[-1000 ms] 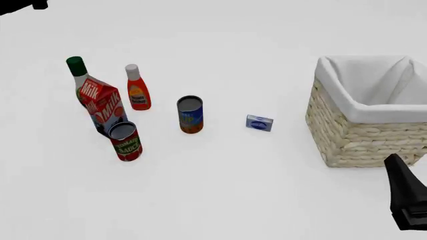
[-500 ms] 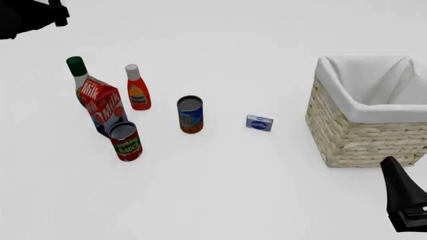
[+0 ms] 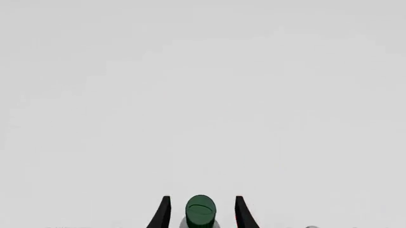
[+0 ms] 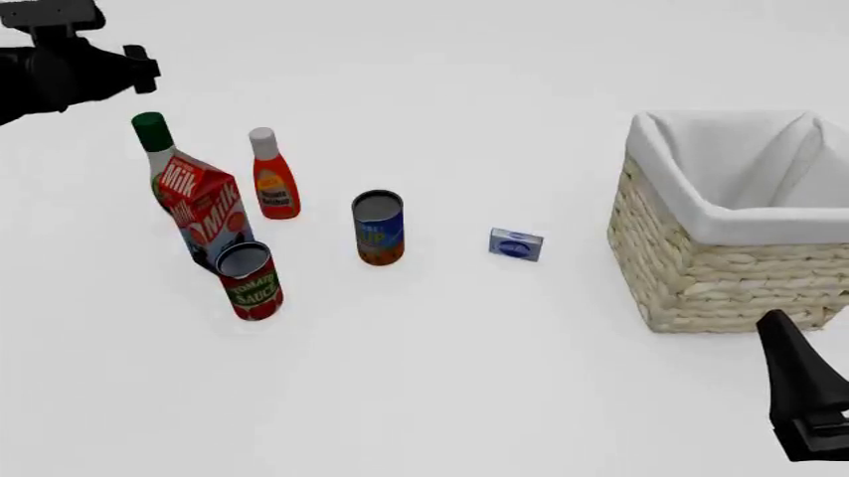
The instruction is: Pick the salad dressing and place it in the basket.
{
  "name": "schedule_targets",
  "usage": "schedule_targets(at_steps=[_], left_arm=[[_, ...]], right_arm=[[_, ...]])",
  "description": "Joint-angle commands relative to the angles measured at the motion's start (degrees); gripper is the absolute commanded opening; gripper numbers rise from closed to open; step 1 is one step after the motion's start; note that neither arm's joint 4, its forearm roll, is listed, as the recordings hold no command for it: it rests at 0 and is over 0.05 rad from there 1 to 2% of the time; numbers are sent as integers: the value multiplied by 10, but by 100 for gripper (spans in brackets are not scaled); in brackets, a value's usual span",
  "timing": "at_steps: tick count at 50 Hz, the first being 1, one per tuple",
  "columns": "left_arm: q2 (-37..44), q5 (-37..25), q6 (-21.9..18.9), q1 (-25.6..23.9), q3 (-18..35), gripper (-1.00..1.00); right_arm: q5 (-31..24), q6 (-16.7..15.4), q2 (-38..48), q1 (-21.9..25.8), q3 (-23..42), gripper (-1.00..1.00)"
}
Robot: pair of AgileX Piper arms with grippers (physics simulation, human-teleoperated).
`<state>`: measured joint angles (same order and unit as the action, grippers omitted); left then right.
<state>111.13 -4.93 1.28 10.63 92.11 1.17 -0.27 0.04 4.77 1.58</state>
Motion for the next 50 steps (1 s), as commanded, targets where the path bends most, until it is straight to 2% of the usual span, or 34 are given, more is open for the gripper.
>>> schedule_targets(at_steps=[1, 50], left_arm=[[20, 9, 6, -9, -11, 100], [92, 28, 6, -5, 2, 100]], right_arm=[[-1, 1, 0, 3, 1, 100], [2, 2, 0, 0, -13, 100]])
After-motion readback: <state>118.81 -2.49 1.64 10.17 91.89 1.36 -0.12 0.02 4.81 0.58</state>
